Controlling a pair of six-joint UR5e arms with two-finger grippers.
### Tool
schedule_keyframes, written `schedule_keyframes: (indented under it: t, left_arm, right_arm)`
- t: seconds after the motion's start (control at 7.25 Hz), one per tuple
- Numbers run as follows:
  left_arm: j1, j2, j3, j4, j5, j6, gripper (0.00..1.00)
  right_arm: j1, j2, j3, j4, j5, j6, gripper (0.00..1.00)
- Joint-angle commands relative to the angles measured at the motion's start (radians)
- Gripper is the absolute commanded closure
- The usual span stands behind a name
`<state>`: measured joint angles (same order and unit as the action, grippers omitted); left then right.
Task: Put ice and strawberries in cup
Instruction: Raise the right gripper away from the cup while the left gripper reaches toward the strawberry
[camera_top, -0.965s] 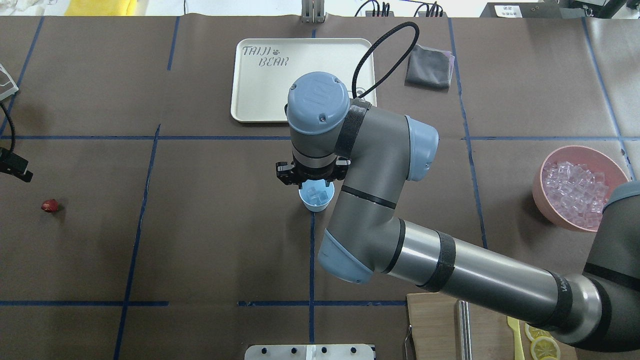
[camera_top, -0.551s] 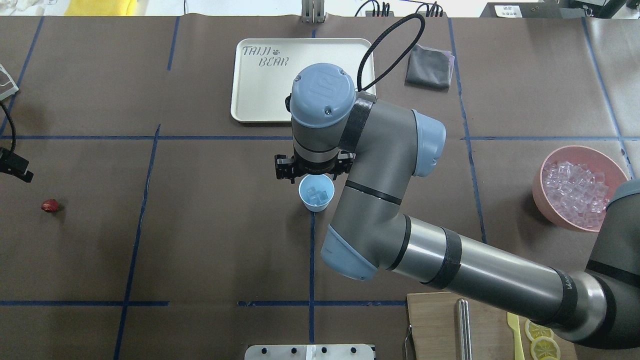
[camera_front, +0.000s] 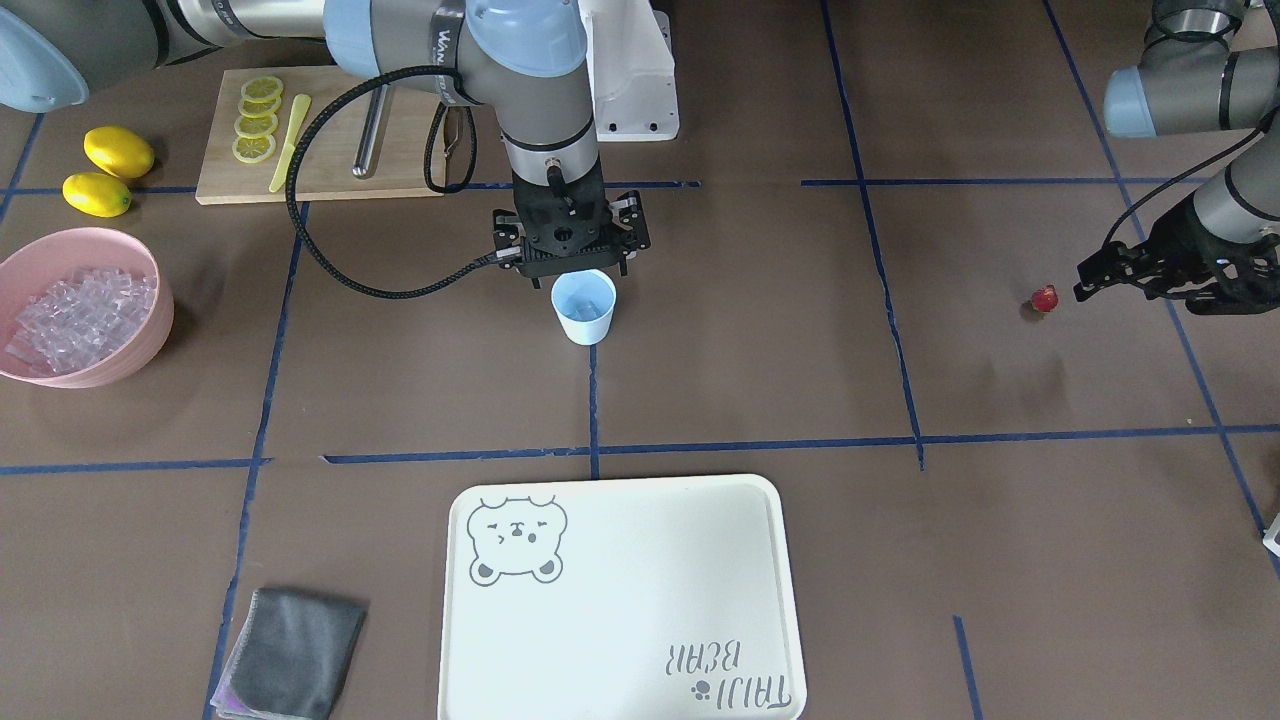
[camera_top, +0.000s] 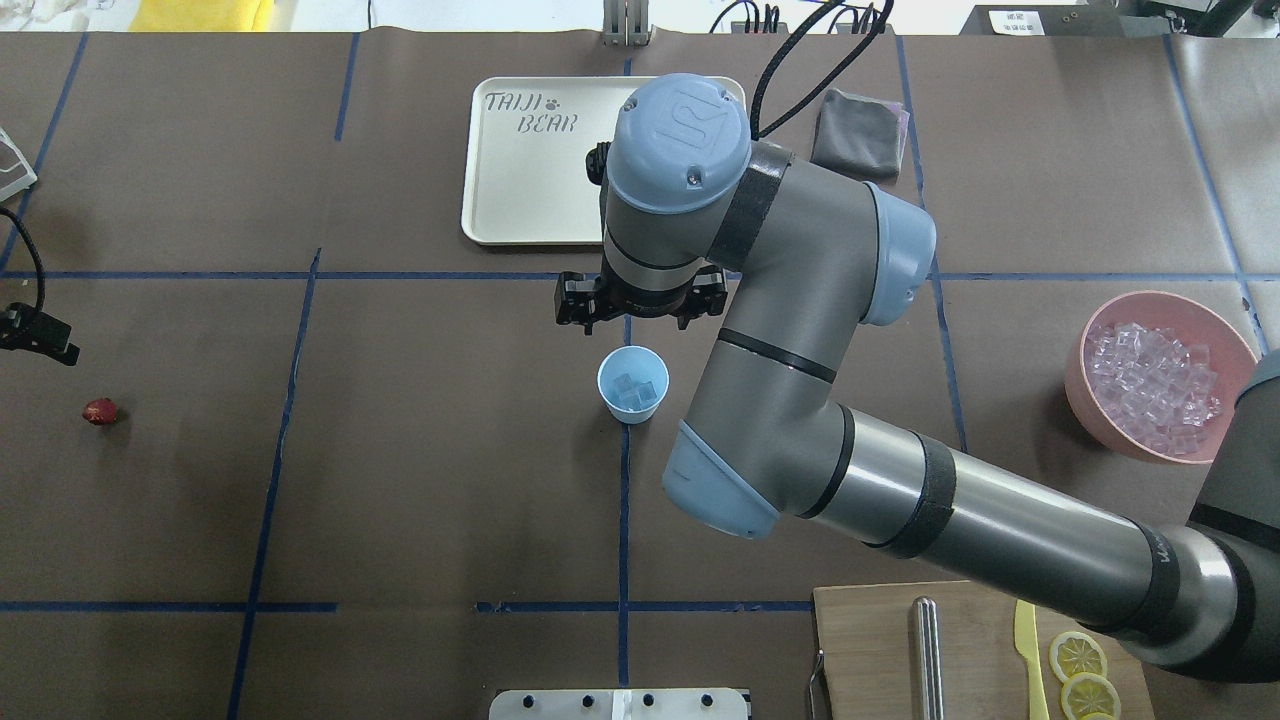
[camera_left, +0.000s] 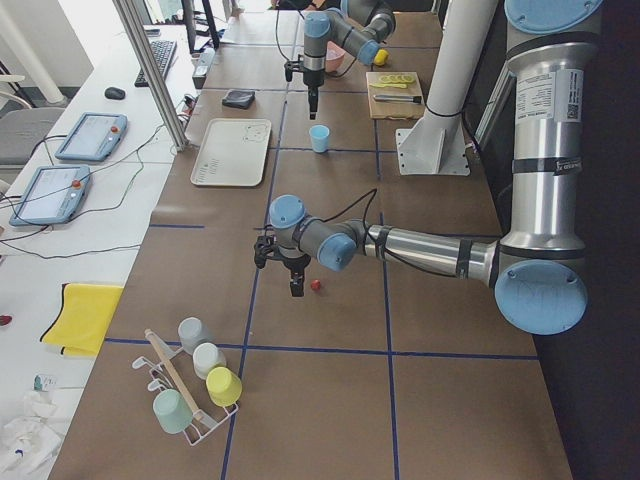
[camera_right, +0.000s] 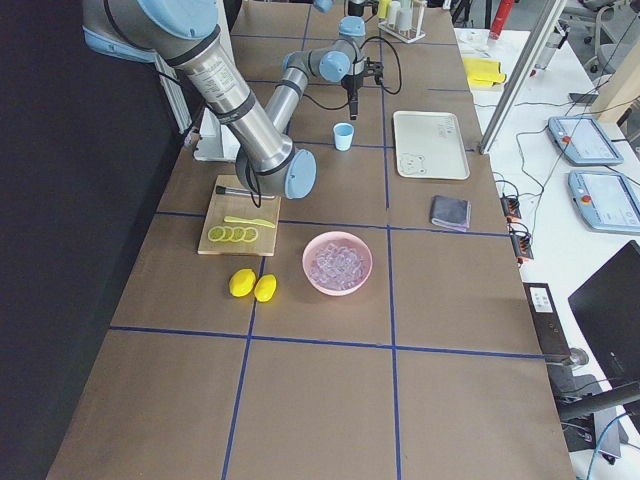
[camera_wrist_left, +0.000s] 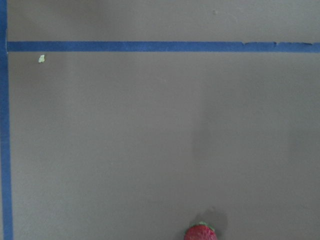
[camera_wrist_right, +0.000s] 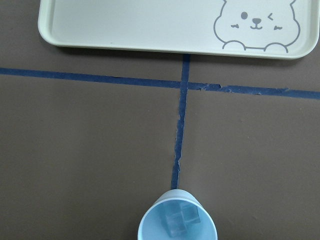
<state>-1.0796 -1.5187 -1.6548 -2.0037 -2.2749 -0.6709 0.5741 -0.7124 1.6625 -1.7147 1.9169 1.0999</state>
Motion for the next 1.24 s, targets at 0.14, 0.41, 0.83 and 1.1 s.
schedule_keyframes:
  t: [0.14,0.41,0.83,1.1]
  left_arm:
    - [0.095,0.000,0.069,-0.173,0.066,-0.137,0.00]
    - [0.101,0.011,0.066,-0.191,0.080,-0.137,0.00]
    - [0.112,0.032,0.055,-0.196,0.084,-0.137,0.00]
    - [0.133,0.041,0.044,-0.196,0.084,-0.139,0.00]
  right_arm:
    - [0.012,-0.031,0.034,0.000,0.002,-0.002,0.00]
    - [0.019,-0.038,0.040,0.000,0.007,-0.003,0.00]
    - [0.105,-0.172,0.166,-0.017,0.085,-0.075,0.00]
    - [0.166,-0.182,0.186,-0.080,0.117,-0.173,0.00]
